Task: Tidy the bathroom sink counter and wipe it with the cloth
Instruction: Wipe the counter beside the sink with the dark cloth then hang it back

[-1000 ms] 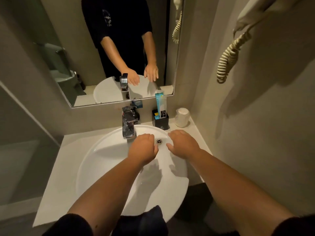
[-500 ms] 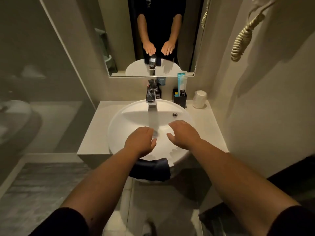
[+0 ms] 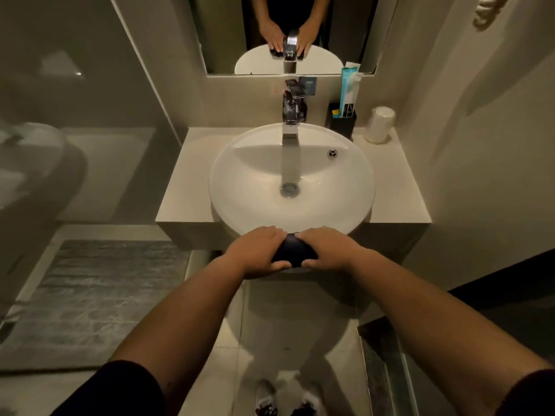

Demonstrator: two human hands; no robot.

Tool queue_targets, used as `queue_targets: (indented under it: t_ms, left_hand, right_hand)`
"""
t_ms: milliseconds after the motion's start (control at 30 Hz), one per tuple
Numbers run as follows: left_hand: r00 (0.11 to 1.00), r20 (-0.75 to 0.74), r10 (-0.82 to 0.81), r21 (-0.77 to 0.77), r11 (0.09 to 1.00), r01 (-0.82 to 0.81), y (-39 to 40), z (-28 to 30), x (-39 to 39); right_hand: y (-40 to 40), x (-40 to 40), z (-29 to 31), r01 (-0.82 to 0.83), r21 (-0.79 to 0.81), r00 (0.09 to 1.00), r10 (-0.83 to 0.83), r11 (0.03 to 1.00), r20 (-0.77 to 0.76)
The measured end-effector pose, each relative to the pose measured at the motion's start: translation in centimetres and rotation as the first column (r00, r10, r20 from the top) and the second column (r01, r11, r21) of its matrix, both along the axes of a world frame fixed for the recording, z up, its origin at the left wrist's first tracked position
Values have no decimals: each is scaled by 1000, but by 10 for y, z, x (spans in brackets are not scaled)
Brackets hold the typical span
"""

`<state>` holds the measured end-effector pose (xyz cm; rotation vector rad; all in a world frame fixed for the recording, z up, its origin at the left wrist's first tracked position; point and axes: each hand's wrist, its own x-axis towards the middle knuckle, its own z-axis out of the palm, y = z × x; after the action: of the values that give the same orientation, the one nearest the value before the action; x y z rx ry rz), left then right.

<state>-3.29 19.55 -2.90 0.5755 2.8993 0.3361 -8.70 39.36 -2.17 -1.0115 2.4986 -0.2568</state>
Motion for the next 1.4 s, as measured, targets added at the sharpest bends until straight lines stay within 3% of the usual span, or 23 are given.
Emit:
queue_targets:
  t_ms: [167, 467, 600, 733, 900, 1167, 1400]
  left_hand:
    - [993, -108, 47, -36, 998, -51, 2, -12, -1]
    - [991, -132, 36, -99, 994, -49, 0, 0, 4]
    - [985, -138, 104, -47, 993, -112, -3, 14, 5]
    - [974, -56, 218, 98, 972, -212, -8, 32, 6]
    - [949, -20, 313, 172, 936, -305, -25, 44, 7]
    - [866, 32, 499, 130, 857, -498, -76, 63, -2]
    - [793, 180, 582, 251, 752, -609, -134, 56, -38]
  right_hand:
    - [-1, 6, -6, 68, -46, 994, -72, 997, -86]
    - [5, 8, 8, 103, -87, 991, -110, 991, -78]
    - [-1, -1, 29, 102, -126, 988, -115, 987, -102]
    - [-18, -9, 50, 67, -176, 985, -93, 982, -143]
    - [-49, -26, 69, -8, -200, 988, -24, 980, -156]
    - [-116, -53, 84, -144, -207, 982, 113, 968, -154]
    - [-185, -91, 83, -189, -228, 977, 161, 955, -138]
